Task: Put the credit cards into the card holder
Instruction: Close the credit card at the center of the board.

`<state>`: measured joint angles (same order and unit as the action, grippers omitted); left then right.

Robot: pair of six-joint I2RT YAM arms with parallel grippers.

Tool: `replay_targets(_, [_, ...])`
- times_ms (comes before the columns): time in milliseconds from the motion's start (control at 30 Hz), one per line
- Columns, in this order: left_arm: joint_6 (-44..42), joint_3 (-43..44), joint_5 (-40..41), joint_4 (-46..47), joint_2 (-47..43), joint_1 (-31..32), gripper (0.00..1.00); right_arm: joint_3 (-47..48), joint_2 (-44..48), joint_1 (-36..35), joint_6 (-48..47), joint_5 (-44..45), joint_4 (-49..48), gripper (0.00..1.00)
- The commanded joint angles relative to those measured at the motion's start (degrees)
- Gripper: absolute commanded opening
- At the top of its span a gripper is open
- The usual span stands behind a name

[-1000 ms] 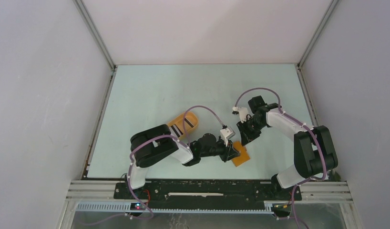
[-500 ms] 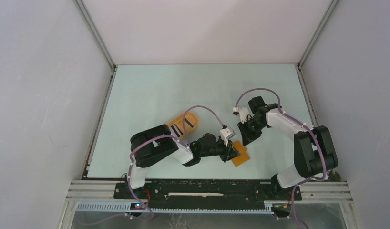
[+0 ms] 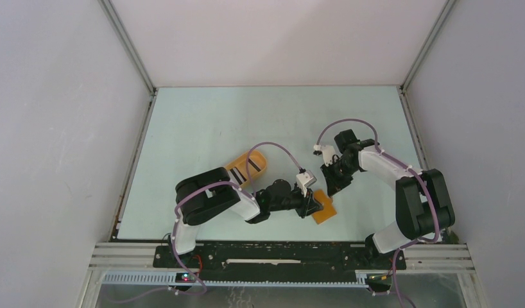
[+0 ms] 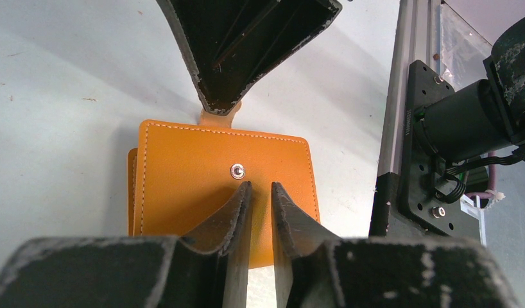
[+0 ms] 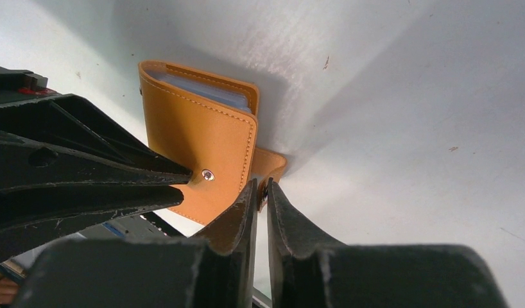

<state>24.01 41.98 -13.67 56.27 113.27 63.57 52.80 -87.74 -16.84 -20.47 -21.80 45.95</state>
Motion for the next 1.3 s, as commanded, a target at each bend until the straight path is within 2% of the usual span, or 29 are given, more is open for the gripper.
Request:
replay_targets(0, [0.01,-1.46,1.09,-1.07,0.36,-0.2,0.22,-0.24,1.94,0.85,-1.06,-1.79,1.43,0.19])
replay_targets(233, [-0.02,-1.46,1.08,-1.25,0.43,-0.2,0.22,0.11,1.7,1.46,-2.39,-3.12,3.02,0.26])
replay_targets(467, [-0.02,-1.43,0.97,-1.3,0.4,-0.27,0.22,0.11,1.52,1.9,-2.82,-3.38,3.37,0.25])
replay_targets(700, [-0.09,-1.37,0.88,-1.34,0.41,-0.29,0.22,0.46,-0.05,2.37,-2.38,-1.71,2.51,0.18])
replay_targets(800, [-0.05,-1.37,0.93,-1.34,0.36,-0.29,0.22,0.47,-0.03,2.99,-2.45,-1.52,2.18,0.11])
replay_targets(900, [-0.04,-1.5,0.92,-1.34,0.21,-0.29,0.22,0.91,0.41,3.79,-3.63,-3.15,3.17,0.01])
replay_targets(1067, [0.33,-2.08,1.4,-1.34,-0.82,-0.45,0.22,1.25,2.88,4.01,-5.06,-7.56,3.76,0.0])
replay_targets(1267, [1.57,-2.64,0.96,-1.34,-1.3,-1.22,0.15,1.58,3.18,2.61,-6.25,-10.18,4.65,0.0])
